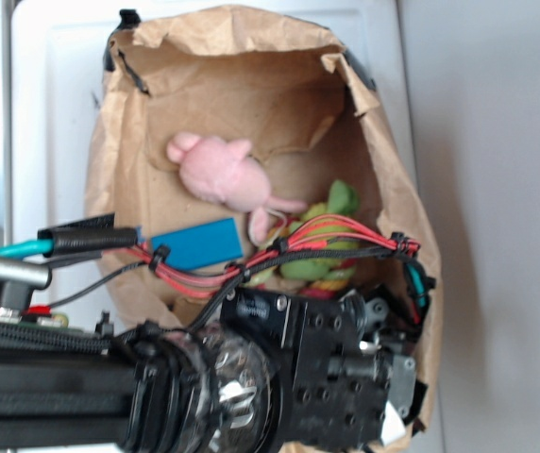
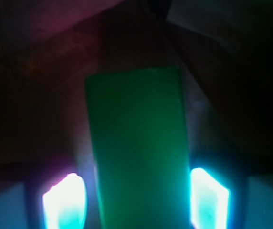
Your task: Grab the green block.
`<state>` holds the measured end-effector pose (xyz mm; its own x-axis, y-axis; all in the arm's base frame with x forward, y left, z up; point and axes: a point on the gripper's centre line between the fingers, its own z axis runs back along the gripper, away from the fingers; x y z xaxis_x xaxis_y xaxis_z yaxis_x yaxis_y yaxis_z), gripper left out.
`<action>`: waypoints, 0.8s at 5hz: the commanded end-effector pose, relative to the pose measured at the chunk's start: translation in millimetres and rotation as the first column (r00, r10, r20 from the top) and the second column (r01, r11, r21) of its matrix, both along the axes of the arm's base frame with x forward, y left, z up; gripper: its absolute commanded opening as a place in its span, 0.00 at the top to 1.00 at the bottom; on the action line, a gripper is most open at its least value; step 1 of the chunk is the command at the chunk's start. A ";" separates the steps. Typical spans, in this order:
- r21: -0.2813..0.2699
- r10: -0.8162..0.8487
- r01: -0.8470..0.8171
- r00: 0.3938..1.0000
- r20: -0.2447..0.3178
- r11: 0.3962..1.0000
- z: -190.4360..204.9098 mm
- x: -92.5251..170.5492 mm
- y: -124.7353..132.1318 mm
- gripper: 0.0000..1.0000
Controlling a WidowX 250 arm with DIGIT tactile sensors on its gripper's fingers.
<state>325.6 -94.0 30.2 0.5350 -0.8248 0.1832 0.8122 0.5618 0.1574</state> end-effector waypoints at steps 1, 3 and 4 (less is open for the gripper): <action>-0.043 0.019 -0.016 0.997 0.076 0.999 21.1 0.1 -14.6 1.00; -0.091 0.196 -0.186 0.974 0.116 0.978 77.4 -6.6 40.1 1.00; -0.118 0.334 -0.322 0.937 0.098 0.939 114.8 -9.4 64.6 1.00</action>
<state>312.5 -29.5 120.4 0.7651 -0.5870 0.2646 0.5771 0.8074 0.1225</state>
